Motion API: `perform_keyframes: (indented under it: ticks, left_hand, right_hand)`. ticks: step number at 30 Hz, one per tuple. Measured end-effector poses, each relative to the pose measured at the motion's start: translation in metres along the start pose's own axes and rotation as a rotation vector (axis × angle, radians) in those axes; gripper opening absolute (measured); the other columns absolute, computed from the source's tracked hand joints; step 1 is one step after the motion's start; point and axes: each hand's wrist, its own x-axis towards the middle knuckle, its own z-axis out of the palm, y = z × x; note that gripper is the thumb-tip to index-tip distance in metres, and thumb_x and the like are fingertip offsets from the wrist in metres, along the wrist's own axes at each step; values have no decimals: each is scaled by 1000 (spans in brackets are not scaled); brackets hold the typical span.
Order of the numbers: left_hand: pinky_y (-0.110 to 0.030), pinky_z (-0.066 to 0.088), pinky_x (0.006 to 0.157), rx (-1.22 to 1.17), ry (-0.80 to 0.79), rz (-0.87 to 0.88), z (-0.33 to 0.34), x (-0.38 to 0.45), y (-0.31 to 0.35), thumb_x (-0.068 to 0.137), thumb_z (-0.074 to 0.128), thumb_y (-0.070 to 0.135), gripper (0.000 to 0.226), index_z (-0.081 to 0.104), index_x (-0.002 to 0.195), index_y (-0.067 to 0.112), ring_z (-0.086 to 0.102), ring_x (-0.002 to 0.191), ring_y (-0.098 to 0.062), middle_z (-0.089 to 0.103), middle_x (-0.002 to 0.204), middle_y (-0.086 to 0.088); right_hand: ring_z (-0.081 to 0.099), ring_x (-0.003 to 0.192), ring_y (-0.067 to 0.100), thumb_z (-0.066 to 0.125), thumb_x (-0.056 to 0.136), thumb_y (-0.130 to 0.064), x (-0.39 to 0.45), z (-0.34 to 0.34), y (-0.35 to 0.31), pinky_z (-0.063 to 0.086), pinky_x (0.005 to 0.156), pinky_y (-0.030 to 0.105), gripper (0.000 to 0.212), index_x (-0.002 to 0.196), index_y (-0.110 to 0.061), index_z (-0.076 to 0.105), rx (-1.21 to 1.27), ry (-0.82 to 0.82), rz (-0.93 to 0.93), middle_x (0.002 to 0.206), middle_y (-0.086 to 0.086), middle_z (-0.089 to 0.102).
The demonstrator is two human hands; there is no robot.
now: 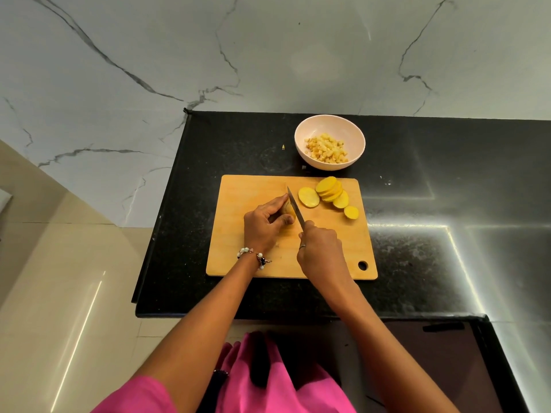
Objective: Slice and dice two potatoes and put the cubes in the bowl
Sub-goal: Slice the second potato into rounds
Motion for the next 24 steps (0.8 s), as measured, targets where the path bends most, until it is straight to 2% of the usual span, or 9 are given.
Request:
perform_keyframes:
  ticks: [2,5,8,15,19,24]
  left_hand:
    - [-6,38,96,-1,1,6,0,1,0,75,76,19,49,61,121,13,55,113,-6,62,122,-4]
    - [-10,40,98,11,3,21,1,1,-2,77,75,14,45,63,119,11,58,114,-11,64,120,-5]
    - [-12,40,97,35,9,40,1,1,-2,78,74,15,43,62,120,9,56,113,-8,64,120,-7]
    - [-27,47,97,30,13,57,-1,2,-2,80,73,21,44,61,120,7,57,112,-12,63,120,-10]
    - [-23,47,96,5,0,39,-2,2,-2,82,72,20,43,61,121,7,55,111,-6,63,121,-10]
    - [-18,45,96,-19,-13,38,-3,2,-2,82,72,19,42,61,121,7,56,112,-6,62,122,-10]
  right_hand:
    - [58,94,34,39,95,-5,-2,2,-2,45,73,37,29,124,-5,46,-37,24,-8,109,17,59]
    - [57,93,35,34,97,-3,-4,3,-2,41,70,35,28,122,-3,45,-91,65,-29,107,18,58]
    - [58,90,36,39,96,-5,2,2,0,40,66,35,26,121,-4,47,-57,34,-37,105,19,59]
    - [58,85,37,45,95,-11,9,-8,10,32,61,30,21,114,-7,54,13,-12,-43,99,18,63]
    - [58,84,35,43,97,-13,9,-3,9,32,61,30,22,116,-8,52,-6,1,-46,98,17,63]
    - [59,87,35,38,96,-7,3,3,0,44,66,37,25,120,-6,48,-54,31,-36,102,18,61]
